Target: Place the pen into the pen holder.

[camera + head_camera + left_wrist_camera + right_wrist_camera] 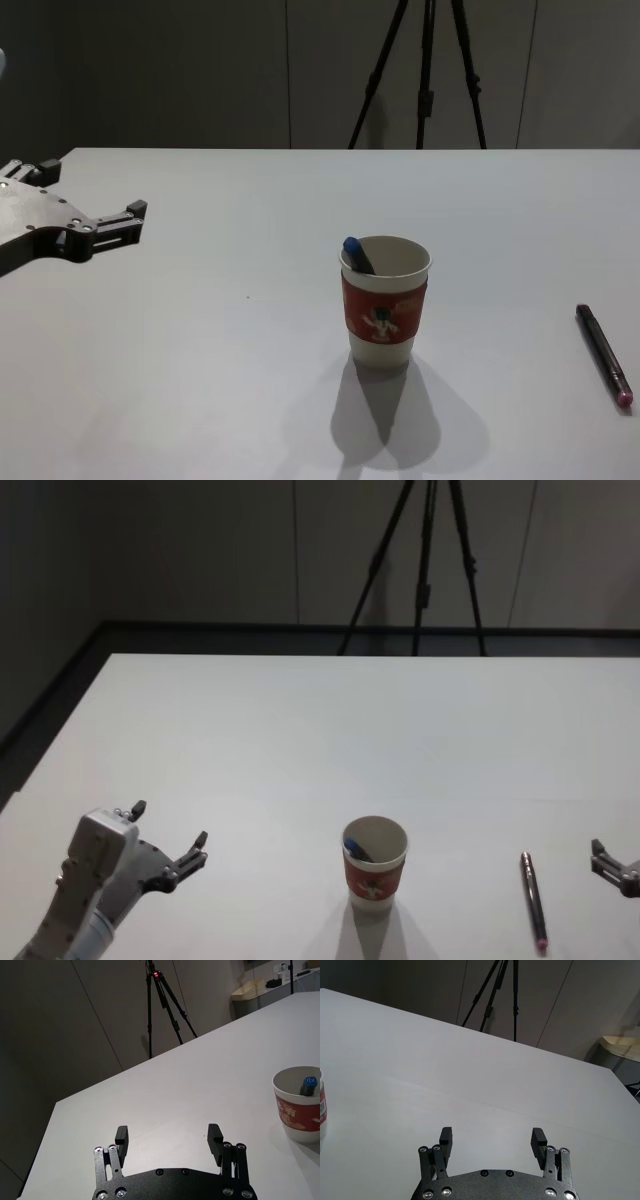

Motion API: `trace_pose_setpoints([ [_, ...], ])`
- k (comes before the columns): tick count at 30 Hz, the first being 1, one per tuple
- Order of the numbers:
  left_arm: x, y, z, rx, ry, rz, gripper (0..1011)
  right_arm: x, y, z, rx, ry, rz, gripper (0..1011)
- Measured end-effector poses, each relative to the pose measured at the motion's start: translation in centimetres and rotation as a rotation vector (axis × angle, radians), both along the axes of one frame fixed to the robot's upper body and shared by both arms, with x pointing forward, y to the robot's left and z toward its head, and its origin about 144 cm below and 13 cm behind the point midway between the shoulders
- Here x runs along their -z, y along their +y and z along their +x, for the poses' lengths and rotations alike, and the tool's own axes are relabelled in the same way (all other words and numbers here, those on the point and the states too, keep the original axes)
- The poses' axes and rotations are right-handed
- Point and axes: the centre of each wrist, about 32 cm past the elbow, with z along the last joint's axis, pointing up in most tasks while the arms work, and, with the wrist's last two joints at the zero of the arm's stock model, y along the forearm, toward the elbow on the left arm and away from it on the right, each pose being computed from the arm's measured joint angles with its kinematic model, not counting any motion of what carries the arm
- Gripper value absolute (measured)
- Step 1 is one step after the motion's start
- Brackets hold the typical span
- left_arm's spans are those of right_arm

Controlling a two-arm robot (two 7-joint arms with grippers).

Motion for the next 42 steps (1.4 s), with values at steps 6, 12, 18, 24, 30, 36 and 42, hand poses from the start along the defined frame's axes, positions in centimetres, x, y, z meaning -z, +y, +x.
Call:
trace_pose_setpoints([
  [6, 0.0, 0.0, 0.0, 0.000, 0.000, 0.000, 1001, 0.1, 0.1, 0.6, -0.005, 0.016, 0.000, 1001],
  [12, 0.0, 0.0, 0.0, 0.000, 0.000, 0.000, 1001, 0.4, 0.3, 1.3, -0.008, 0.038, 0.006, 1001],
  [18, 0.0, 0.0, 0.0, 0.000, 0.000, 0.000, 1002, 0.5, 0.6, 1.8, -0.009, 0.064, 0.014, 1001],
  [24, 0.0, 0.0, 0.0, 0.000, 0.000, 0.000, 1002, 0.5, 1.1, 2.2, -0.010, 0.103, 0.023, 1001],
  [30, 0.0, 0.0, 0.0, 0.000, 0.000, 0.000, 1001, 0.4, 1.6, 2.4, 0.002, 0.154, 0.024, 1001],
  [36, 0.0, 0.0, 0.0, 0.000, 0.000, 0.000, 1002, 0.1, 1.9, 2.7, 0.020, 0.182, 0.023, 1001],
  [42, 0.0, 0.0, 0.0, 0.000, 0.000, 0.000, 1001, 0.1, 2.1, 3.0, 0.027, 0.205, 0.030, 1001],
])
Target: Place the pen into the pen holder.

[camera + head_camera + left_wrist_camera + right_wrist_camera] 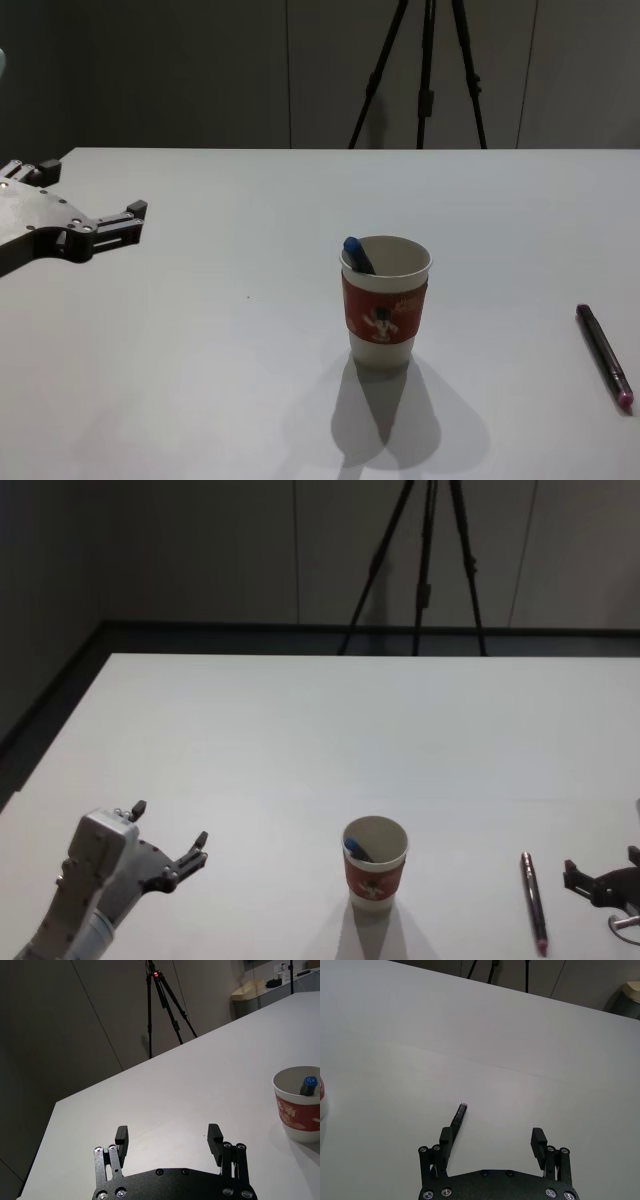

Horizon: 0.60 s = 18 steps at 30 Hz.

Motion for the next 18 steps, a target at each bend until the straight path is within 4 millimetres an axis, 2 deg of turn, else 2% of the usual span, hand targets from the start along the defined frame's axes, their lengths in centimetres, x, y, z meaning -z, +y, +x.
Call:
trace_pose_setpoints([
  [18, 0.0, 0.0, 0.0, 0.000, 0.000, 0.000, 1002, 0.6, 0.8, 1.1, -0.023, 0.042, 0.008, 1001],
])
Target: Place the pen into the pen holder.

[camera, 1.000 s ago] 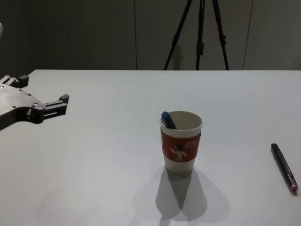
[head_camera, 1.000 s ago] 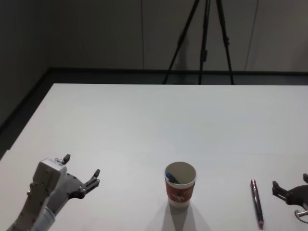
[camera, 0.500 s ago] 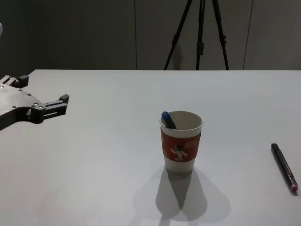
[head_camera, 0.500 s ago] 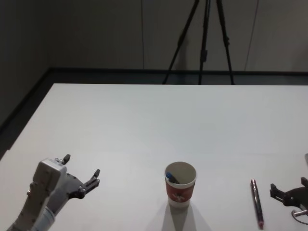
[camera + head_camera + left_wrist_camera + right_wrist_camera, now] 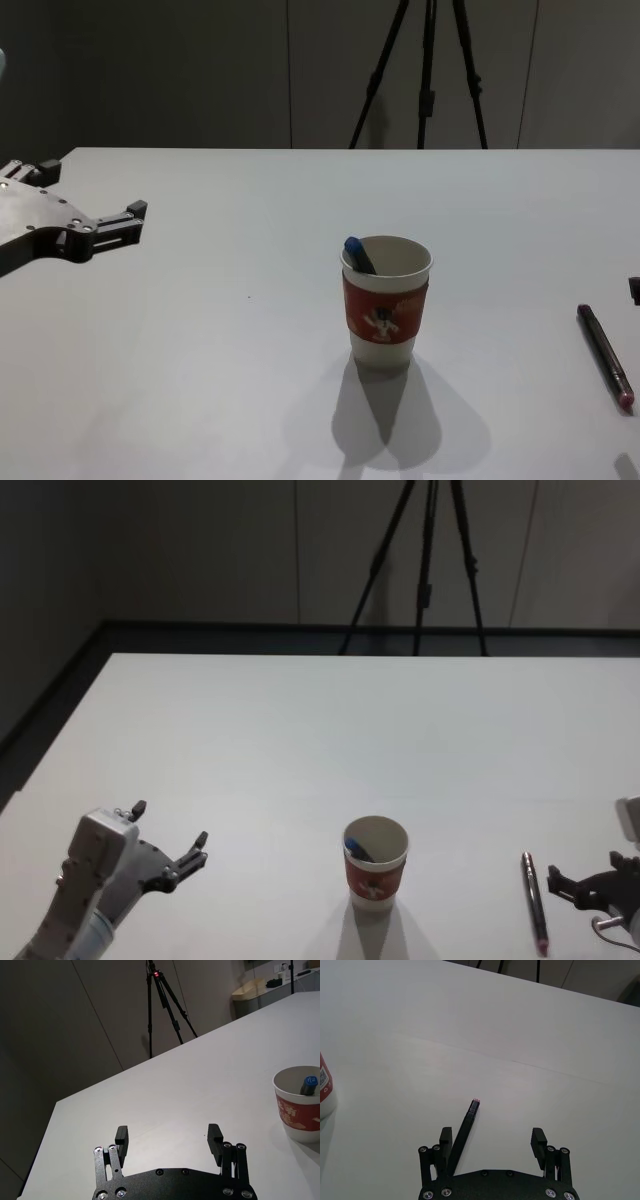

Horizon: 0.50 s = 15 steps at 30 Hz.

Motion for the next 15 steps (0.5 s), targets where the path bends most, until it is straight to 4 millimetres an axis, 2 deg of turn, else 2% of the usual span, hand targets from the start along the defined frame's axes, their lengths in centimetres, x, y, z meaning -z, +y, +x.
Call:
trace_pose_setpoints([
  [15, 0.00, 0.00, 0.00, 0.000, 0.000, 0.000, 1002, 0.57, 0.67, 0.81, -0.002, 0.032, -0.005, 1001],
])
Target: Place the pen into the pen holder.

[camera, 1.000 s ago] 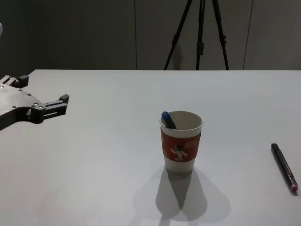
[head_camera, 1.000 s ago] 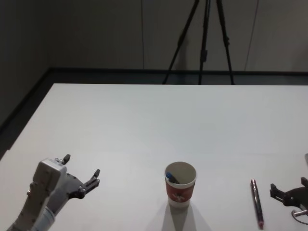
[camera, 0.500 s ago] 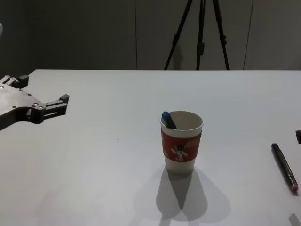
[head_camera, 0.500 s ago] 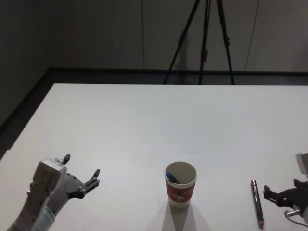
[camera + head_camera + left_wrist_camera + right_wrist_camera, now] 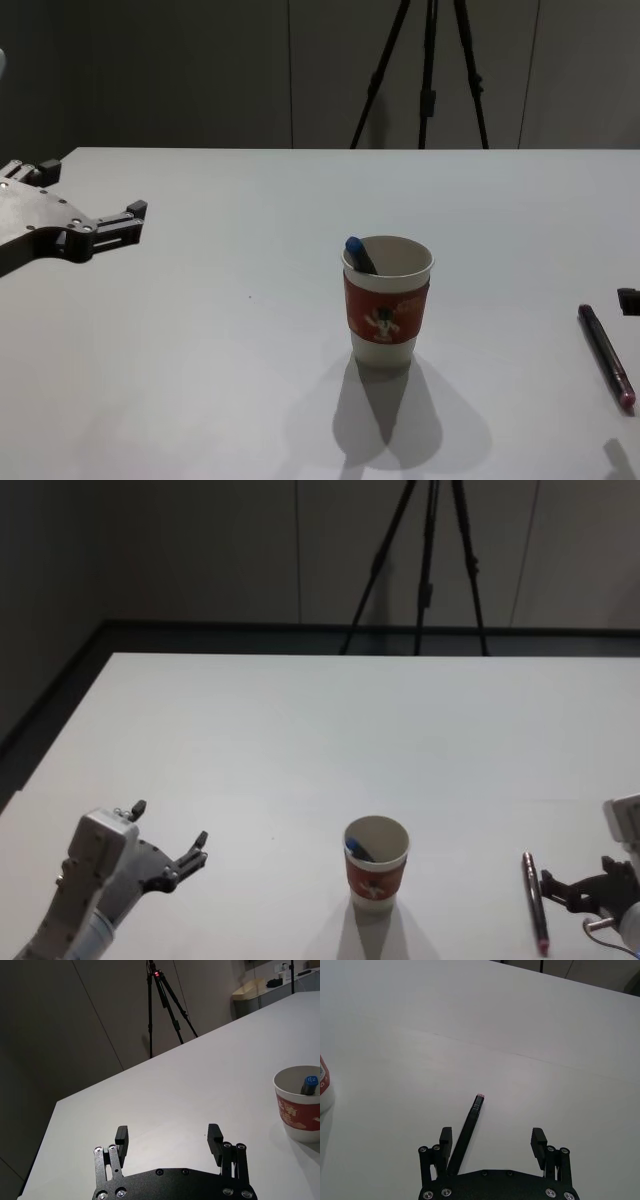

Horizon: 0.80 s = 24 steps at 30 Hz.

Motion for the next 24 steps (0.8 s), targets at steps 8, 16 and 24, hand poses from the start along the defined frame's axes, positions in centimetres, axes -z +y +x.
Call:
trace_pose_setpoints([
  [8, 0.0, 0.0, 0.0, 0.000, 0.000, 0.000, 1001, 0.1, 0.1, 0.4, 0.010, 0.025, -0.001, 1001],
  [16, 0.0, 0.0, 0.0, 0.000, 0.000, 0.000, 1001, 0.0, 0.3, 0.8, 0.023, 0.056, 0.003, 1001],
  [24, 0.0, 0.0, 0.0, 0.000, 0.000, 0.000, 1002, 0.4, 0.5, 1.3, 0.027, 0.080, 0.013, 1001],
])
